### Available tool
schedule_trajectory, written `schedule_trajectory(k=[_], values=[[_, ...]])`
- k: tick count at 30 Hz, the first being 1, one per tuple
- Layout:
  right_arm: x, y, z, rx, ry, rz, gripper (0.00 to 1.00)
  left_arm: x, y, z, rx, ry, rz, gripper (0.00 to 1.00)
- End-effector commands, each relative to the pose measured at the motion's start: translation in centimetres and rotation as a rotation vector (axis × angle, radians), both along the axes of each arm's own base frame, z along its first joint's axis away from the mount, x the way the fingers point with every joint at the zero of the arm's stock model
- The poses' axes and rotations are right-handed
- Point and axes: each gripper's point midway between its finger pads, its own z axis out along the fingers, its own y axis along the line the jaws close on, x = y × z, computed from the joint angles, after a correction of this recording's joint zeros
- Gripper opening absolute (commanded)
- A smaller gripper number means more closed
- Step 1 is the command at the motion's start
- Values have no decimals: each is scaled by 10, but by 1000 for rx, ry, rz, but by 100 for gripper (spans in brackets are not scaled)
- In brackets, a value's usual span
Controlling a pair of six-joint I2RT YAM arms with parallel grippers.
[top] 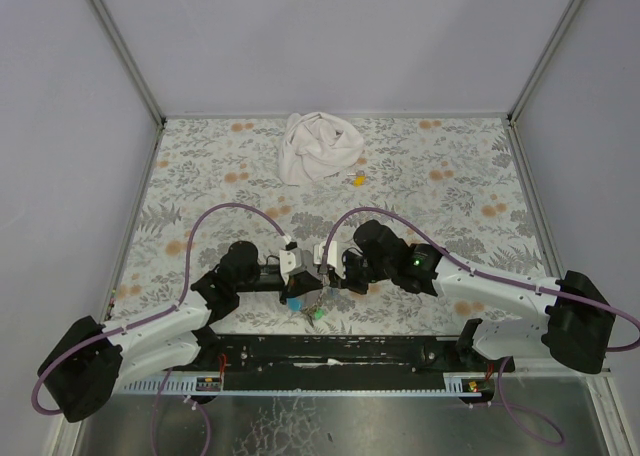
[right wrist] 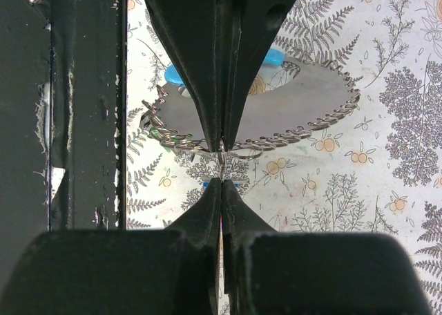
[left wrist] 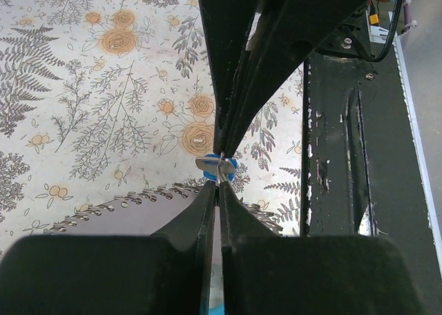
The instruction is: Put the keys on the keyring
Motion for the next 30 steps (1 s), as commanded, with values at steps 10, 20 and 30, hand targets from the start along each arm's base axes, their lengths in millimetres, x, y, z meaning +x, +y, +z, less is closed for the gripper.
schedule_trajectory(k=[10,20,30], values=[[-1,23,39,150,-32,44,0,-3,-12,30,-92,-66,-78,0],[-5,29,44,182,-9,64,0,1,-14,31,-101,-52,-55,0],[-2,36,45,196,11,47,0,-1,-18,30,-81,-53,-62,0]])
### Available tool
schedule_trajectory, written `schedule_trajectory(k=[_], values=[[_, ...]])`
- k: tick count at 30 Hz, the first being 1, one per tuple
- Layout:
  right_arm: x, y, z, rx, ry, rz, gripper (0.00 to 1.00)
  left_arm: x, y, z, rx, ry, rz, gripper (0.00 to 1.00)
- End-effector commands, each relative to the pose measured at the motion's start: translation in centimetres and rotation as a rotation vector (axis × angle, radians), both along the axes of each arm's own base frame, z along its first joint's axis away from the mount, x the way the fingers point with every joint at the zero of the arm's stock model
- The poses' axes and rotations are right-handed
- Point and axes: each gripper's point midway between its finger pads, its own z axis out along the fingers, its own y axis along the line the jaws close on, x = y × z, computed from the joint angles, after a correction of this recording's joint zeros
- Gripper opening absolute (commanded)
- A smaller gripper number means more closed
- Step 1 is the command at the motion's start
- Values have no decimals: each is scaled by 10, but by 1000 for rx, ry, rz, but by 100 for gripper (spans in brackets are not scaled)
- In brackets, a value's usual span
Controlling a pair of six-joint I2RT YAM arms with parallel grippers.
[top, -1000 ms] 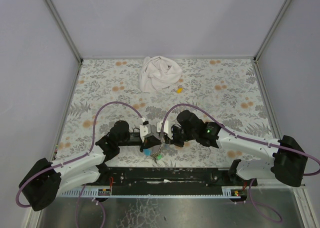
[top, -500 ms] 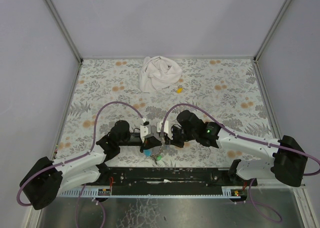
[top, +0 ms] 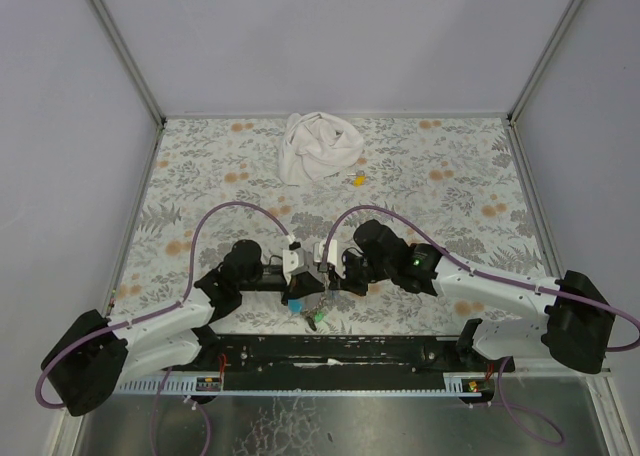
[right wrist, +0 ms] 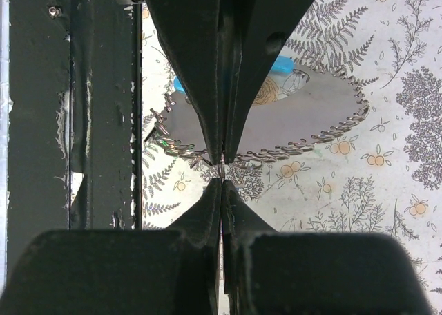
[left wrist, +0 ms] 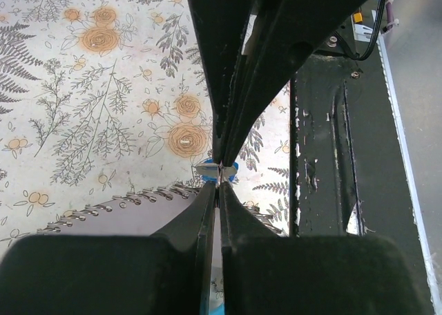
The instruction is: Put the keys on the keyring
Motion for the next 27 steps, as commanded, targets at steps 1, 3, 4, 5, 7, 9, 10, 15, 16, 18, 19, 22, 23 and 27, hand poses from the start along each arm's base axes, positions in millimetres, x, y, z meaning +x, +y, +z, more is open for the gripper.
schedule_trajectory(k=[1,3,4,5,7,9,10,15,16,18,19,22,23,27], values=[[5,34,43,178,-41,44,0,5,-13,32,-81,-91,-19,0],[6,37,43,175,-33,42,0,4,-14,32,-82,-92,-21,0],[6,38,44,175,-27,38,0,4,-15,32,-80,-90,-24,0],[7,39,44,174,-19,32,0,4,-16,31,-78,-91,-23,0],[8,41,43,164,0,23,0,5,-17,31,-71,-91,-16,0],[9,42,40,140,17,17,0,6,-18,29,-58,-98,-10,0],[9,42,39,134,19,15,0,6,-18,29,-54,-102,-5,0],[10,43,39,142,19,11,0,5,-20,27,-45,-104,-2,0],[11,44,40,149,13,6,0,7,-20,27,-43,-103,6,0],[12,42,42,161,1,0,0,10,-18,26,-47,-101,34,0],[12,42,43,166,-7,-4,0,12,-17,26,-48,-98,53,0],[14,39,46,177,-27,-18,0,14,-14,25,-60,-90,88,0],[14,38,46,176,-29,-19,0,13,-13,25,-68,-86,93,0],[14,36,43,156,-22,-17,0,7,-11,24,-87,-78,84,0]])
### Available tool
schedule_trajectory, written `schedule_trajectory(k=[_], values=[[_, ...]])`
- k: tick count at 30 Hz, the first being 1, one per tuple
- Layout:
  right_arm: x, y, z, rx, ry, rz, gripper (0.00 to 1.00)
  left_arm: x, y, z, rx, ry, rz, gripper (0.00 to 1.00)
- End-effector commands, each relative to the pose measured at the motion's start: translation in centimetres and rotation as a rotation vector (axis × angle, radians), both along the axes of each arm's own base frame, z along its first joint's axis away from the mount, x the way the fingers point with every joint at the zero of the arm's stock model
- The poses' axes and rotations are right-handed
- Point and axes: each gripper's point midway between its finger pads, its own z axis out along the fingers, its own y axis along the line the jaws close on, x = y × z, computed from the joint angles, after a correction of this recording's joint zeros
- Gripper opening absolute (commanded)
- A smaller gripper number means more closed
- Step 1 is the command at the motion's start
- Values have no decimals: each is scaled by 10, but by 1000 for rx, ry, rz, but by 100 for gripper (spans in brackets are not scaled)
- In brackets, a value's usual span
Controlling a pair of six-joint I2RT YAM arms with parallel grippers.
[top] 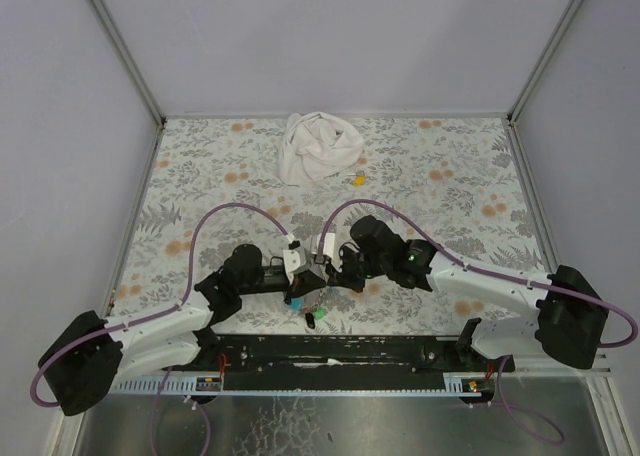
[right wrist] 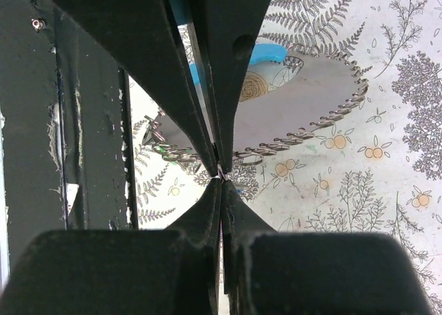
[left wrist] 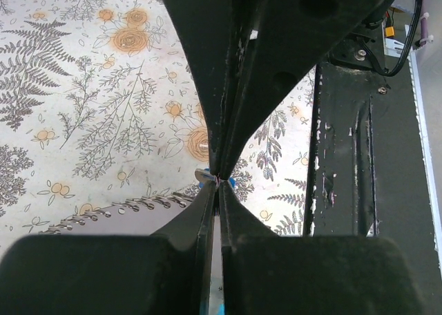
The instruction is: Put the keys on the keyring
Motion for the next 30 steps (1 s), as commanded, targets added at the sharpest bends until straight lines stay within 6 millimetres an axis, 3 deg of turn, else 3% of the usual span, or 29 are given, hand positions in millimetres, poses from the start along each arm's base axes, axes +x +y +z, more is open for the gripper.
schedule_trajectory(k=[1,6,16,30], values=[[2,33,46,162,-66,52,0,-3,-8,23,-102,-73,-21,0],[-1,32,44,143,-51,73,0,-8,-7,25,-144,-70,-27,0],[-2,22,45,168,-123,85,2,22,4,36,-208,19,219,0],[-5,11,31,144,-175,125,0,35,18,61,-474,197,397,0]])
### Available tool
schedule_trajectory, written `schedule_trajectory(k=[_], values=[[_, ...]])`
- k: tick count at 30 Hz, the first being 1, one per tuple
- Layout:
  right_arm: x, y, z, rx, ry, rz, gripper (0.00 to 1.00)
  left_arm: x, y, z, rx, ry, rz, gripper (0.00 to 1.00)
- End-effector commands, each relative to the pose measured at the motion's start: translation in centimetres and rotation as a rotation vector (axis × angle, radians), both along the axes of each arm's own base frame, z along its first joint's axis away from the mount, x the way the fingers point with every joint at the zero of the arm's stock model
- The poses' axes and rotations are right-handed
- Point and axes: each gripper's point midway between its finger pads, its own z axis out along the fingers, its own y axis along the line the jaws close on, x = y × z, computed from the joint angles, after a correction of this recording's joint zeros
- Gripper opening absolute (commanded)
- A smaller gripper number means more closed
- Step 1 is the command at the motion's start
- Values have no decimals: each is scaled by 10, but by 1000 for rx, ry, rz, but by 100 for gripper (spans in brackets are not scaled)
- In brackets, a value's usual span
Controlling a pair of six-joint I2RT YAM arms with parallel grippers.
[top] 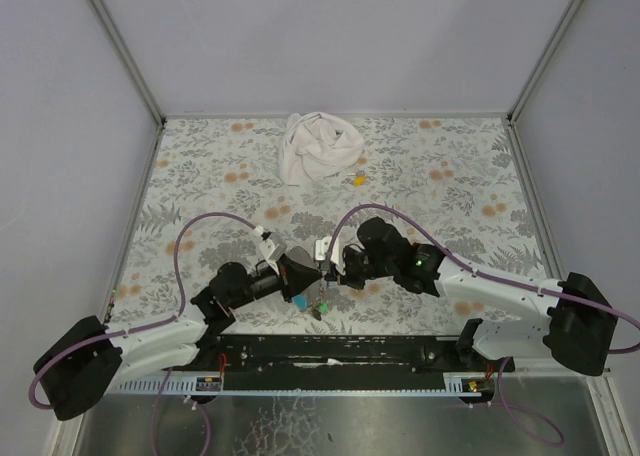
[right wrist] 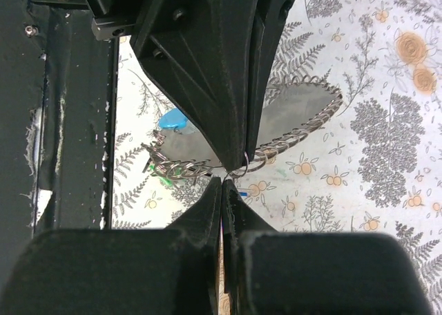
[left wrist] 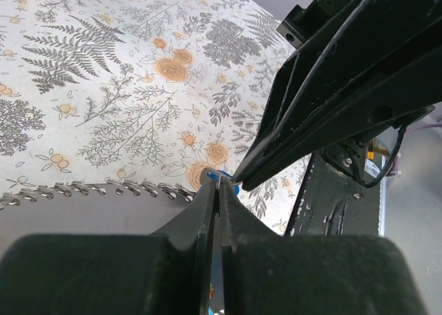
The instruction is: Put the keys on the keyring
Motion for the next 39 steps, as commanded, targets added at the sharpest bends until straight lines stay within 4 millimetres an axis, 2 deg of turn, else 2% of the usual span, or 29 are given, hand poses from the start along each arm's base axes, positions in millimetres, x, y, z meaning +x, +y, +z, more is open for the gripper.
schedule_trajectory(k=[1,7,12,19,27,34,39], values=[[-9,8,15,73,-36,58,0,15,6,50,-228,-47,110,0],[2,4,8,82,-69,-9,0,14,9,68,-308,-84,111,0],[12,1,17,145,-129,-73,13,11,7,72,-312,-99,91,0],[13,1,20,160,-154,-65,25,8,4,75,-318,-106,65,0],[13,-4,37,213,-187,-89,43,10,5,70,-287,-117,75,0],[5,-5,59,286,-143,-99,46,14,4,71,-257,-143,85,0],[13,0,56,277,-103,-155,46,14,3,74,-261,-158,77,0]])
